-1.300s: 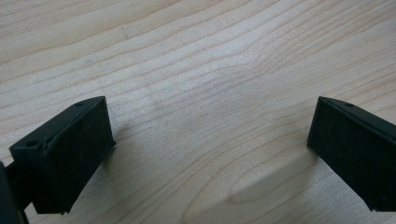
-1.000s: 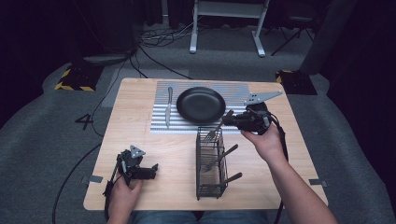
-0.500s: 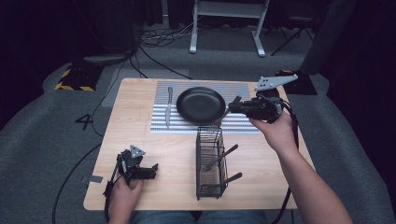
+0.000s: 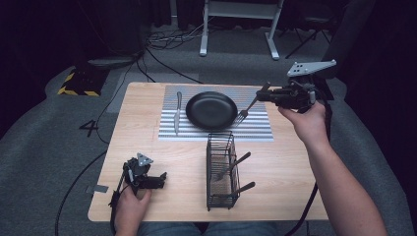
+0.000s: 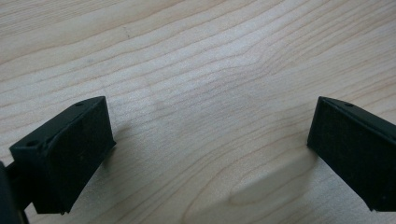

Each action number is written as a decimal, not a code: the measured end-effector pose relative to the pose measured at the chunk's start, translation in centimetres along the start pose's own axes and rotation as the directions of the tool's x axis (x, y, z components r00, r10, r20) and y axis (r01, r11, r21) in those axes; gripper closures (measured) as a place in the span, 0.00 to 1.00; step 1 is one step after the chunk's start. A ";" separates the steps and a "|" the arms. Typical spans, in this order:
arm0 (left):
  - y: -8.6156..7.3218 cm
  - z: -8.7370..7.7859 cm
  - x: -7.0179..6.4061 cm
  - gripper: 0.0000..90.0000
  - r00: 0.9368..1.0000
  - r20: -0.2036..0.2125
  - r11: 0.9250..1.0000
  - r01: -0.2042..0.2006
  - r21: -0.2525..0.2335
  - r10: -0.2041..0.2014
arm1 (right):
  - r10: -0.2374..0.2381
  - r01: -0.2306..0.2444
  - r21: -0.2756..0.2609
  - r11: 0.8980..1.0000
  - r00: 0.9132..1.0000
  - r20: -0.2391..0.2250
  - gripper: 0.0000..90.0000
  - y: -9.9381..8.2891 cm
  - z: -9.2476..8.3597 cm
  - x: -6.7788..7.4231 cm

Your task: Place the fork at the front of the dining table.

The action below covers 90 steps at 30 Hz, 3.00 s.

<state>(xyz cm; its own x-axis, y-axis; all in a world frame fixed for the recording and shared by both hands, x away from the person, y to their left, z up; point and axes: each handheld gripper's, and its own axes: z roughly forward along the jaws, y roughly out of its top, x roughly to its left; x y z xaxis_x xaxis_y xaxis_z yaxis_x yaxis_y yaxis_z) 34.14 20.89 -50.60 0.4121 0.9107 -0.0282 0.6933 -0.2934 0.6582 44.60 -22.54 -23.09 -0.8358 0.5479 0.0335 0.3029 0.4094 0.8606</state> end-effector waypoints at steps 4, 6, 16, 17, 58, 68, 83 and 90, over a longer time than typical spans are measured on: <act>0.0 0.0 0.0 0.00 1.000 0.000 1.000 0.001 0.001 -0.001 | 0.013 -0.013 0.002 1.000 1.000 0.025 0.96 0.3 -0.1 -1.0; 0.0 0.0 0.0 0.00 1.000 0.000 1.000 0.000 0.000 0.000 | 0.017 -0.017 0.007 1.000 0.999 0.038 0.96 0.5 0.0 -1.5; 0.0 0.0 0.0 0.00 1.000 0.000 1.000 0.001 0.000 -0.001 | 0.030 -0.035 0.039 0.999 0.992 0.121 0.96 0.5 1.1 -3.9; 0.0 0.0 0.0 0.00 1.000 0.000 1.000 0.001 0.000 -0.001 | 0.038 -0.044 0.052 0.998 0.992 0.120 0.96 0.1 1.8 -4.5; 0.0 0.0 0.0 0.00 1.000 0.002 1.000 0.002 0.000 -0.002 | 0.145 -0.158 0.202 0.967 0.987 0.074 0.96 -7.6 10.5 -7.5; 0.0 0.0 0.0 0.00 1.000 0.002 1.000 0.002 0.000 -0.002 | 0.139 -0.151 0.209 0.966 0.988 0.069 0.96 -7.8 11.4 -7.2; 0.0 0.0 0.0 0.00 1.000 0.001 1.000 0.005 -0.001 -0.005 | 0.156 -0.161 0.235 0.958 0.987 0.040 0.96 -8.0 12.7 -7.8; 0.0 0.0 0.0 0.00 1.000 0.001 1.000 0.005 -0.001 -0.005 | 0.168 -0.172 0.231 0.958 0.985 0.036 0.96 -8.3 12.9 -8.2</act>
<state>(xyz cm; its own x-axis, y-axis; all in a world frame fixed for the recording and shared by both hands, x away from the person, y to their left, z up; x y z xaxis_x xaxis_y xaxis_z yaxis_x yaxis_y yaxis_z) 34.09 20.87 -50.62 0.4093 0.9118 -0.0318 0.6944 -0.2887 0.6591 54.86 -21.02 -37.10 -0.7557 0.6352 0.1594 0.5398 0.4663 0.7009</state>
